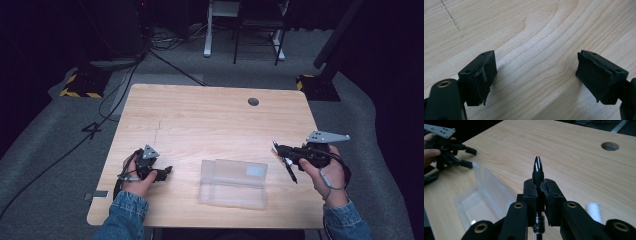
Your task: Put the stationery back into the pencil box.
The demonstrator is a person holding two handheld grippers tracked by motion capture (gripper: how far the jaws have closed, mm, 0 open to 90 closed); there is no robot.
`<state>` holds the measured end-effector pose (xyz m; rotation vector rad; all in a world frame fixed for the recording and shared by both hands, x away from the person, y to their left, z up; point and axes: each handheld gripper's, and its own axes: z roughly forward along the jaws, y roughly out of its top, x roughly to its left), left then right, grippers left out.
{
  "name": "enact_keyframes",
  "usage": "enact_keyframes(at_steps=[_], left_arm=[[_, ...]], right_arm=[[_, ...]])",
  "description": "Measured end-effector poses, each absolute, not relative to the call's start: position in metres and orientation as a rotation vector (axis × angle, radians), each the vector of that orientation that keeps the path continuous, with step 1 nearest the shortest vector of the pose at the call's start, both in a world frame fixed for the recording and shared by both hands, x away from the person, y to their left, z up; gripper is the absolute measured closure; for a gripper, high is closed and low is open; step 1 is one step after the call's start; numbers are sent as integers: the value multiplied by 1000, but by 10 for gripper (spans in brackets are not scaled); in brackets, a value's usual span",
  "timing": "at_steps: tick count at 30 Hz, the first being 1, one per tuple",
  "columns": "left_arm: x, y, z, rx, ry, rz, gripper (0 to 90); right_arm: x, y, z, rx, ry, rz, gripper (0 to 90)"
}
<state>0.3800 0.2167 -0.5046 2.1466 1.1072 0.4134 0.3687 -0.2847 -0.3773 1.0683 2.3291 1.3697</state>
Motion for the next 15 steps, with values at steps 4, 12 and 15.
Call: enact_keyframes(at_steps=[4, 12, 15], left_arm=[[380, 217, -505, 2149, 1104, 413, 166], [381, 217, -505, 2153, 1098, 416, 163], [381, 217, -504, 2155, 1098, 413, 163]], right_arm=[[367, -267, -378, 1004, 2375, 1422, 807], [368, -231, -384, 896, 2463, 1477, 807], [368, -225, -386, 871, 2476, 1483, 807]])
